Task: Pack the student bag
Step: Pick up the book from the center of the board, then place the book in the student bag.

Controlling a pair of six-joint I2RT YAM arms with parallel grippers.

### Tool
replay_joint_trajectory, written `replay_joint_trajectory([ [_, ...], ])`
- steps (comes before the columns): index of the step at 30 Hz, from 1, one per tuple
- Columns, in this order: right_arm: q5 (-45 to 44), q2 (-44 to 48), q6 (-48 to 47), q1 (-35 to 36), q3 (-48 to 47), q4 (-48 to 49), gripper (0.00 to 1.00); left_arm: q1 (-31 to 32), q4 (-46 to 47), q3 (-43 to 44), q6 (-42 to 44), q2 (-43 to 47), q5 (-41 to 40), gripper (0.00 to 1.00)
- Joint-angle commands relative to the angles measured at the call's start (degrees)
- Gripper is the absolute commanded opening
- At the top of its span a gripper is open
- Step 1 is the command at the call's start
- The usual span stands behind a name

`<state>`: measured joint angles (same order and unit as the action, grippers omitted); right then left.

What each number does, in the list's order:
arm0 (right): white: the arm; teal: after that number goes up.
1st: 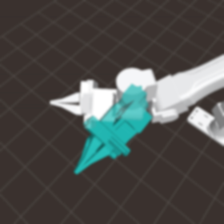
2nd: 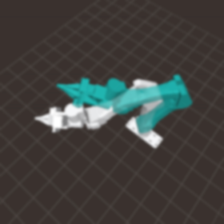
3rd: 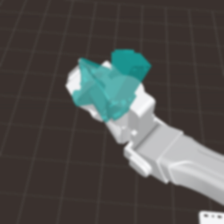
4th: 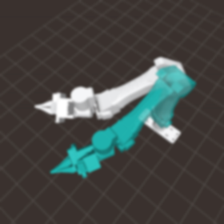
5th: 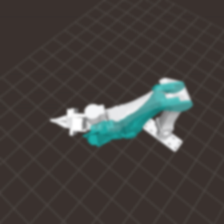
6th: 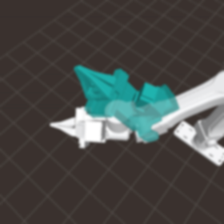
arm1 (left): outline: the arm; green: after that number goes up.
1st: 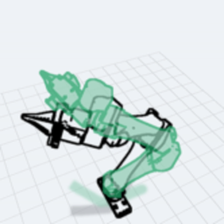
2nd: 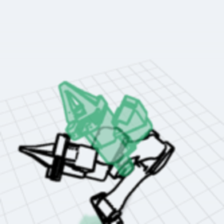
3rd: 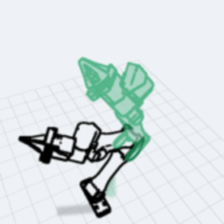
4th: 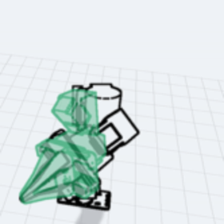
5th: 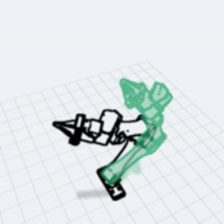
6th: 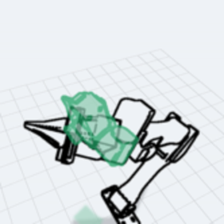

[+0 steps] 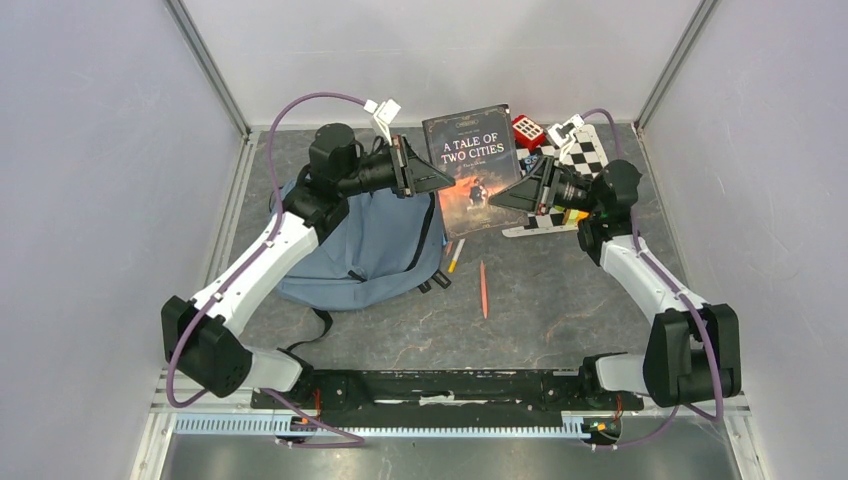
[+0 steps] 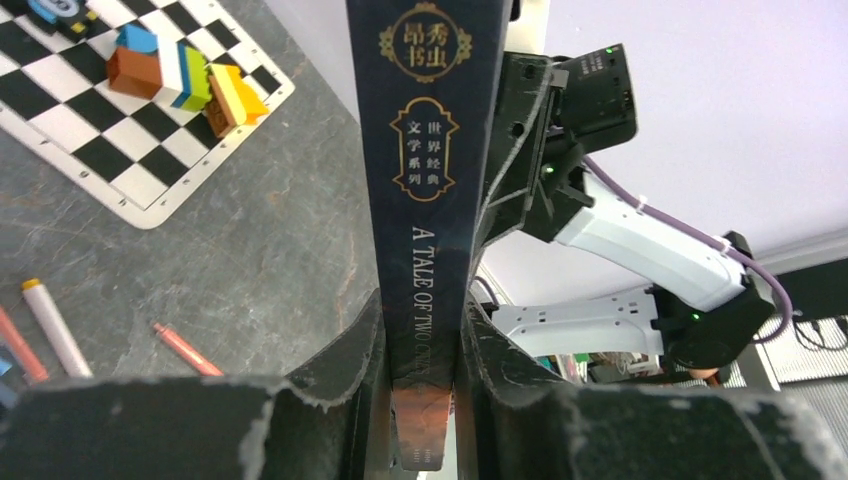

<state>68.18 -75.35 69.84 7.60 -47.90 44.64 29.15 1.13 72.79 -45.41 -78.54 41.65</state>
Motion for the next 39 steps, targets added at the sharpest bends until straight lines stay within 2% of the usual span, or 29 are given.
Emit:
replay_joint_trajectory([
  [1, -6.67, 2.55, -10.62, 0.09, -3.61, -9.38, 0.03, 0.12, -5.44, 2.05, 6.33, -0.27, -1.39, 0.08],
  [2, -8.56, 3.02, -13.06, 0.13, -4.13, -12.89, 0.0, 0.06, -7.99, 2.39, 7.74, -0.45, -2.91, 0.2],
  [3, -10.79, 3.31, -17.09, 0.1, -5.26, -18.34, 0.0, 0.1, -10.42, 2.85, 9.04, -0.77, -4.61, 0.42],
  [5, -16.46, 4.07, -24.94, 0.09, -7.55, -29.74, 0.0, -0.12, -16.15, 3.53, 12.07, -1.3, -10.23, 0.79],
  [7, -22.44, 4.55, -30.74, 0.15, -9.48, -39.04, 0.0, -0.13, -21.05, 3.51, 14.51, -2.01, -15.42, 0.95],
  [8, -24.94, 4.75, -32.65, 0.12, -10.12, -42.84, 0.0, -0.14, -23.47, 3.45, 15.22, -2.52, -17.95, 0.98],
  [13, -35.64, 5.55, -37.7, 0.23, -12.04, -54.76, 0.0, -0.14, -31.7, 3.89, 18.06, -7.5, -28.86, 1.0],
  [19, -46.04, 6.3, -41.58, 0.27, -14.67, -63.7, 0.0, 0.18, -35.09, 8.31, 18.47, -16.78, -30.95, 1.0],
  [28, -48.23, 7.61, -42.05, 0.45, -13.3, -65.0, 0.0, 0.78, -41.7, 16.55, 23.16, -26.01, -38.08, 0.99],
  [39, -48.79, 7.48, -42.73, 0.58, -13.73, -64.99, 0.0, 0.84, -45.28, 15.42, 26.77, -25.3, -44.11, 0.79],
])
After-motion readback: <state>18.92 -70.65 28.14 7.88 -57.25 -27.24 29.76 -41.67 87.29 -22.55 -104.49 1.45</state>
